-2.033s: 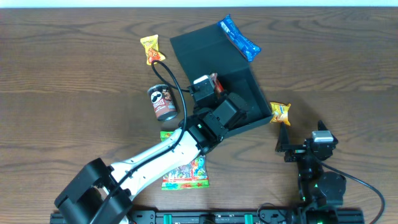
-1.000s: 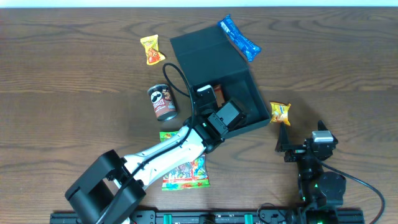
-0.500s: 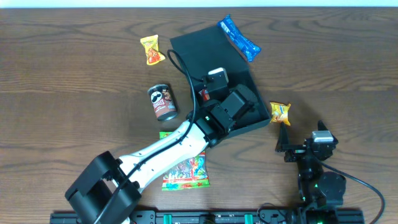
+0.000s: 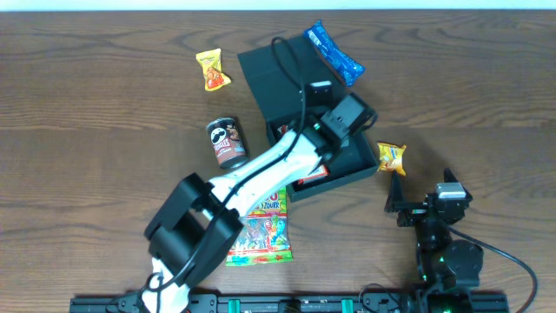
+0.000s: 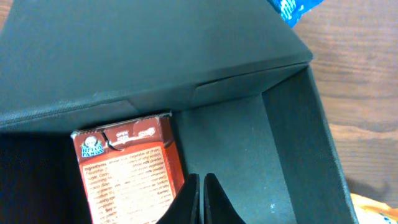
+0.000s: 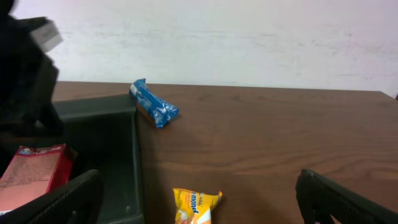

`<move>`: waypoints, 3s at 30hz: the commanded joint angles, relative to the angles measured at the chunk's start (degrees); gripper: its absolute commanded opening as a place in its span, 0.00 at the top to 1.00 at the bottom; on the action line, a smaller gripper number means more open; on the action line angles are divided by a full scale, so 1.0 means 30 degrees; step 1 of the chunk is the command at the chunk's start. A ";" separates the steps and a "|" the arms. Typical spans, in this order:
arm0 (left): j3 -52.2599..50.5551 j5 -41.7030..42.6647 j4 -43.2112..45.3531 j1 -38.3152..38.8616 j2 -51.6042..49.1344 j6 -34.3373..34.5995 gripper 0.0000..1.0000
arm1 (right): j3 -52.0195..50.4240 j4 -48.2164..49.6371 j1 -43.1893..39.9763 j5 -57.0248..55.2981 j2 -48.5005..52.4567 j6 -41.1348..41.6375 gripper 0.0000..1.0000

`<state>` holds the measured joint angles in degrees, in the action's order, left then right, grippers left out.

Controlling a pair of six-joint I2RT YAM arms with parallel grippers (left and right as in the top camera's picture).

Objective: Pack container

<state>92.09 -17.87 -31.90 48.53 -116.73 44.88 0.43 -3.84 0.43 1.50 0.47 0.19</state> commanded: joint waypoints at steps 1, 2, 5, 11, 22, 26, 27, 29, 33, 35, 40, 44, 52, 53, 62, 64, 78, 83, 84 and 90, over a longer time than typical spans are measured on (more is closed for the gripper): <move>0.1224 0.0721 -0.0721 -0.0131 -0.1195 -0.0903 0.95 | -0.0036 -0.0087 -0.0124 -0.0007 -0.0051 -0.0007 0.01; 0.1239 0.1115 -0.0678 -0.0168 -0.1486 -0.0896 0.94 | -0.0036 -0.0095 -0.0124 -0.0007 -0.0051 -0.0007 0.01; 0.1239 0.2419 -0.0561 -0.0299 -0.2448 -0.0809 0.94 | -0.0036 -0.0087 -0.0124 -0.0007 -0.0051 -0.0007 0.01; 0.1239 0.2470 -0.0634 -0.0408 -0.3184 -0.0750 0.94 | -0.0036 -0.0087 -0.0124 -0.0007 -0.0051 -0.0007 0.01; 0.1239 0.2361 -0.3111 -0.1311 -0.3184 -0.0670 0.94 | -0.0036 -0.0087 -0.0124 -0.0007 -0.0051 -0.0007 0.01; 0.1239 0.2703 -0.3213 -0.1406 -0.3177 -0.0678 0.94 | -0.0036 -0.0087 -0.0124 -0.0007 -0.0051 -0.0007 0.01; 0.1246 0.2863 -0.3198 -0.1406 -0.3177 -0.0670 0.94 | -0.0036 -0.0087 -0.0124 -0.0007 -0.0051 -0.0007 0.01; 0.1253 0.3184 -0.3264 -0.1406 -0.3177 -0.0699 0.94 | -0.0036 -0.0095 -0.0124 -0.0007 -0.0051 -0.0007 0.01; 0.1319 0.3257 -0.4240 -0.1472 -0.3155 -0.1202 0.94 | -0.0036 -0.0087 -0.0124 -0.0007 -0.0051 -0.0007 0.01; 0.1384 0.3264 -0.4962 -0.1588 -0.3155 -0.1763 0.94 | -0.0036 -0.0087 -0.0124 -0.0007 -0.0051 -0.0007 0.01; 0.1501 0.3228 -0.6819 -0.1967 -0.3155 -0.4036 0.94 | -0.0036 -0.0087 -0.0124 -0.0007 -0.0051 -0.0007 0.01; 0.1537 0.2404 -0.8058 -0.2171 -0.3155 -0.5362 0.94 | -0.0036 -0.0087 -0.0124 -0.0007 -0.0051 -0.0007 0.01; 0.2703 0.0750 -1.0112 -0.2164 -0.3155 -0.7737 0.94 | -0.0036 -0.0087 -0.0124 -0.0007 -0.0051 -0.0007 0.01; 0.2987 0.0750 -1.0360 -0.2164 -0.3118 -0.7861 0.94 | -0.0036 -0.0087 -0.0124 -0.0007 -0.0051 -0.0007 0.01; 0.4750 0.0911 -1.0936 -0.1727 -0.1231 -0.8182 0.94 | -0.0036 -0.0087 -0.0124 -0.0007 -0.0051 -0.0007 0.01; 0.4750 0.1362 -1.0950 -0.1610 -0.0270 -0.8189 0.94 | -0.0036 -0.0087 -0.0124 -0.0007 -0.0051 -0.0007 0.01; 0.4750 0.3650 -1.3631 -0.3774 0.7315 -0.8211 0.94 | -0.0036 -0.0087 -0.0124 -0.0007 -0.0051 -0.0007 0.01; 0.4743 0.3249 -1.5008 -0.5297 0.9194 -0.9260 0.94 | -0.0036 -0.0087 -0.0124 -0.0007 -0.0051 -0.0007 0.01; 0.4743 0.3257 -1.5373 -0.5727 0.9530 -0.9420 0.94 | -0.0036 -0.0087 -0.0124 -0.0007 -0.0051 -0.0007 0.01; 0.4692 0.3330 -1.6976 -0.8553 1.1103 -0.9428 0.94 | -0.0036 -0.0087 -0.0124 -0.0007 -0.0051 -0.0007 0.01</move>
<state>105.47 -7.53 -81.76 25.98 -85.34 17.89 0.43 -3.84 0.43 1.50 0.47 0.19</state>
